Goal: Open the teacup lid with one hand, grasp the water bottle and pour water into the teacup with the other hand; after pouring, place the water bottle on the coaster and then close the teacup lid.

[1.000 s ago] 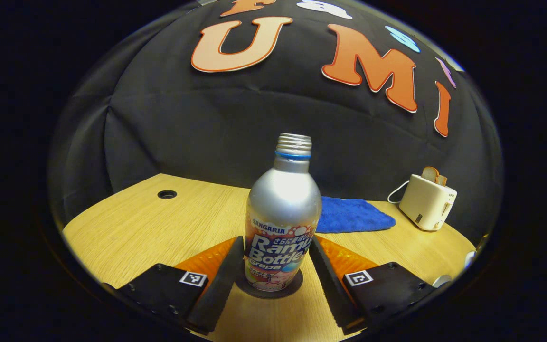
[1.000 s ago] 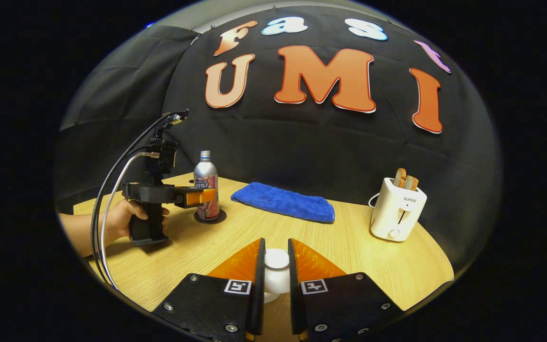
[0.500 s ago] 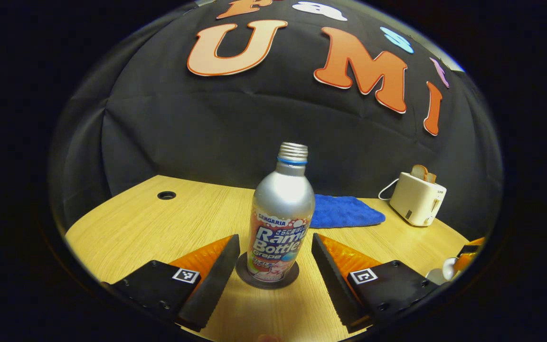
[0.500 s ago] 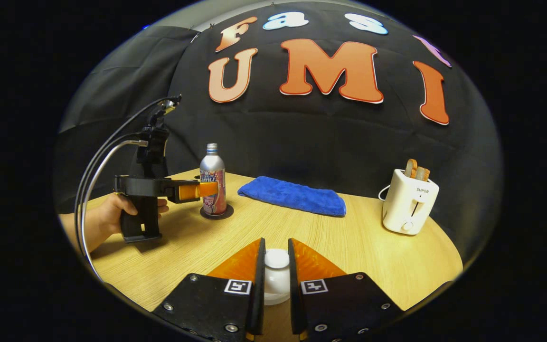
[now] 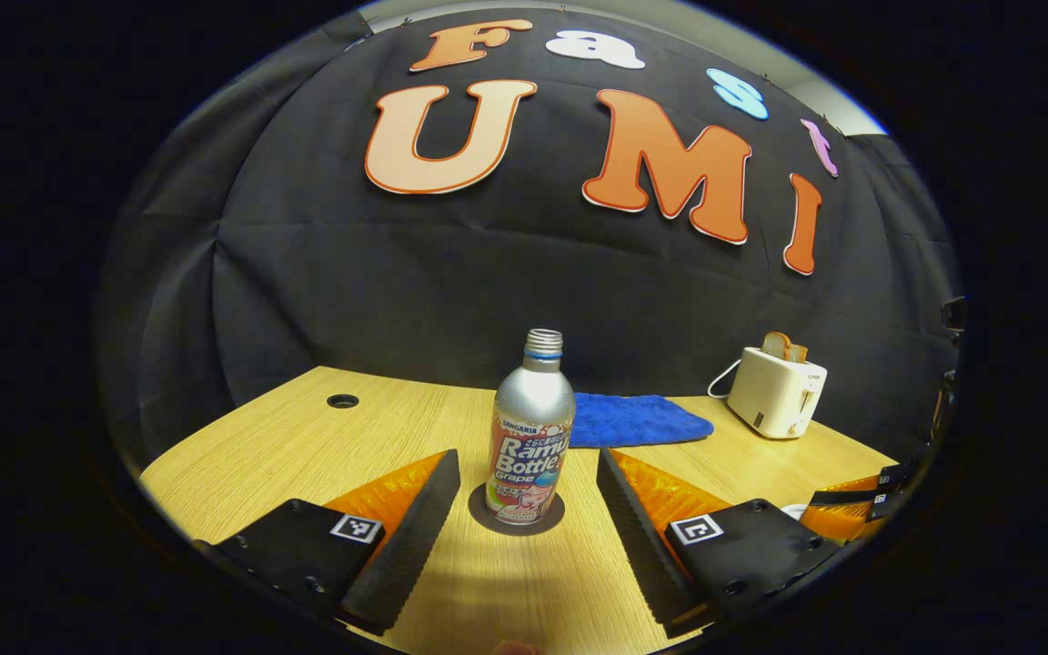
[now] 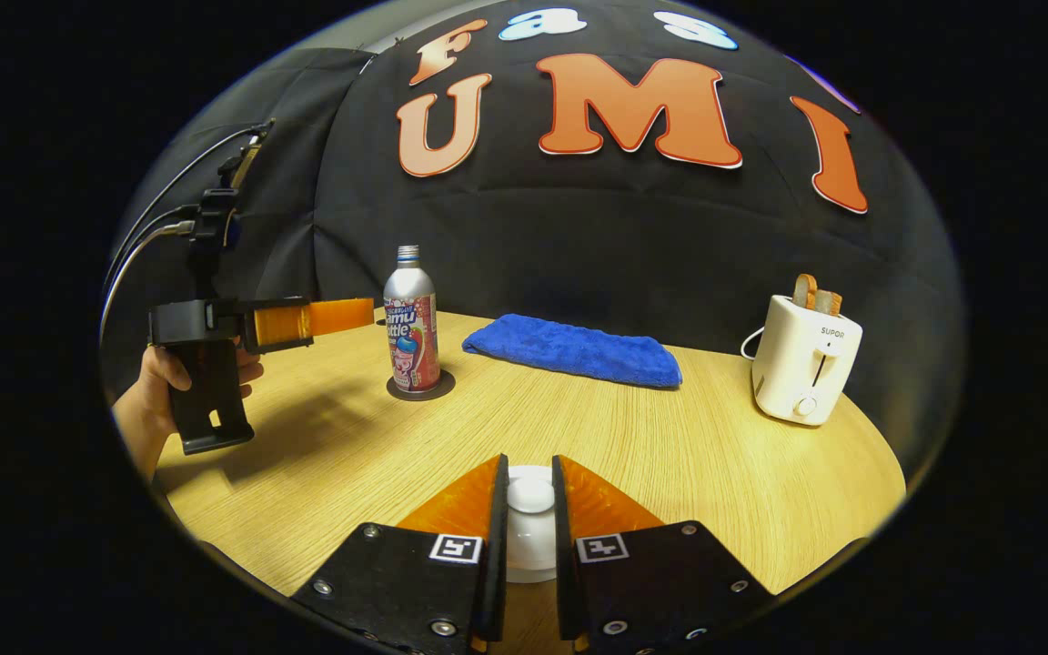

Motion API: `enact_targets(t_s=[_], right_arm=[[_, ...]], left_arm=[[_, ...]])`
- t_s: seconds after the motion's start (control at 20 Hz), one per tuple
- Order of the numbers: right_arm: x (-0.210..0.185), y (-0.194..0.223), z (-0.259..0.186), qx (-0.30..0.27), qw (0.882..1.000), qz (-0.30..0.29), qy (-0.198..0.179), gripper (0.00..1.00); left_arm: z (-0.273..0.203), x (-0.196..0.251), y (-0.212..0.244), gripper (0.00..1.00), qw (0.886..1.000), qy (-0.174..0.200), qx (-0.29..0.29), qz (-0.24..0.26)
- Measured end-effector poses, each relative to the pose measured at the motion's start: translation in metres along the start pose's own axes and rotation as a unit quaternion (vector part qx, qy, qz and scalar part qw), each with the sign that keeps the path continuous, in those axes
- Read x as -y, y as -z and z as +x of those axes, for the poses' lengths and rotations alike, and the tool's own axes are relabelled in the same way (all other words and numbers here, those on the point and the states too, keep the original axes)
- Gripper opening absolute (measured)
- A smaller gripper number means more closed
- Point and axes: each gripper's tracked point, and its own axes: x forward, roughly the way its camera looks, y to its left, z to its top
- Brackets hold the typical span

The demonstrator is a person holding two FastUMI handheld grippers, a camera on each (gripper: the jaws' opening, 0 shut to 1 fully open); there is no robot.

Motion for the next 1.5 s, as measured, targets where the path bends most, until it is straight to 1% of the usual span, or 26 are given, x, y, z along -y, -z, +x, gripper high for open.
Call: enact_targets(t_s=[0.1, 0.15, 0.3, 0.35, 0.4, 0.45, 0.5, 0.55, 0.65, 0.85, 0.95, 1.1, 1.15, 1.2, 1.35, 1.45, 1.5], right_arm=[[0.000, -0.002, 0.001, 0.003, 1.000, -0.006, 0.005, 0.24], [0.000, -0.002, 0.000, 0.005, 1.000, -0.010, 0.007, 0.27], [0.000, -0.009, -0.004, 0.016, 1.000, -0.018, 0.009, 0.30], [0.000, -0.012, -0.007, 0.022, 1.000, -0.018, 0.010, 0.35], [0.000, -0.018, -0.010, 0.030, 0.999, -0.017, 0.011, 0.36], [0.001, -0.025, -0.014, 0.040, 0.999, -0.017, 0.014, 0.43], [0.002, -0.033, -0.018, 0.052, 0.998, -0.021, 0.018, 0.47], [0.005, -0.041, -0.022, 0.064, 0.997, -0.024, 0.024, 0.54], [0.010, -0.057, -0.032, 0.088, 0.995, -0.035, 0.040, 0.63], [0.014, -0.093, -0.055, 0.139, 0.988, -0.036, 0.055, 0.75], [0.017, -0.108, -0.066, 0.161, 0.984, -0.036, 0.062, 0.80], [0.021, -0.124, -0.083, 0.189, 0.979, -0.030, 0.074, 0.82], [0.024, -0.128, -0.087, 0.198, 0.977, -0.025, 0.080, 0.83], [0.027, -0.131, -0.091, 0.204, 0.975, -0.019, 0.084, 0.83], [0.037, -0.132, -0.096, 0.213, 0.972, -0.009, 0.097, 0.84], [0.041, -0.128, -0.099, 0.211, 0.972, -0.003, 0.100, 0.84], [0.039, -0.123, -0.098, 0.203, 0.975, 0.002, 0.092, 0.84]], left_arm=[[-0.008, 0.001, -0.001, 0.99, 1.000, -0.001, 0.007, -0.001], [-0.013, 0.002, -0.001, 0.99, 1.000, -0.003, 0.010, 0.001], [-0.027, 0.005, -0.009, 0.99, 1.000, -0.012, 0.023, 0.012], [-0.033, 0.005, -0.013, 0.99, 0.999, -0.016, 0.026, 0.014], [-0.036, 0.007, -0.020, 0.99, 0.999, -0.015, 0.036, 0.012], [-0.042, 0.008, -0.027, 0.99, 0.999, -0.018, 0.046, 0.011], [-0.052, 0.008, -0.033, 0.99, 0.998, -0.024, 0.054, 0.014], [-0.058, 0.006, -0.040, 0.99, 0.997, -0.033, 0.061, 0.019], [-0.070, 0.005, -0.048, 0.99, 0.996, -0.049, 0.069, 0.023], [-0.093, 0.012, -0.057, 0.99, 0.995, -0.053, 0.080, 0.023], [-0.102, 0.017, -0.059, 1.00, 0.995, -0.053, 0.085, 0.020], [-0.115, 0.032, -0.062, 0.97, 0.993, -0.055, 0.102, 0.025], [-0.118, 0.034, -0.064, 0.99, 0.992, -0.058, 0.111, 0.033], [-0.121, 0.034, -0.063, 0.97, 0.990, -0.061, 0.121, 0.043], [-0.123, 0.038, -0.056, 1.00, 0.989, -0.070, 0.119, 0.062], [-0.126, 0.041, -0.056, 1.00, 0.988, -0.070, 0.121, 0.060], [-0.127, 0.041, -0.056, 1.00, 0.988, -0.071, 0.123, 0.059]])
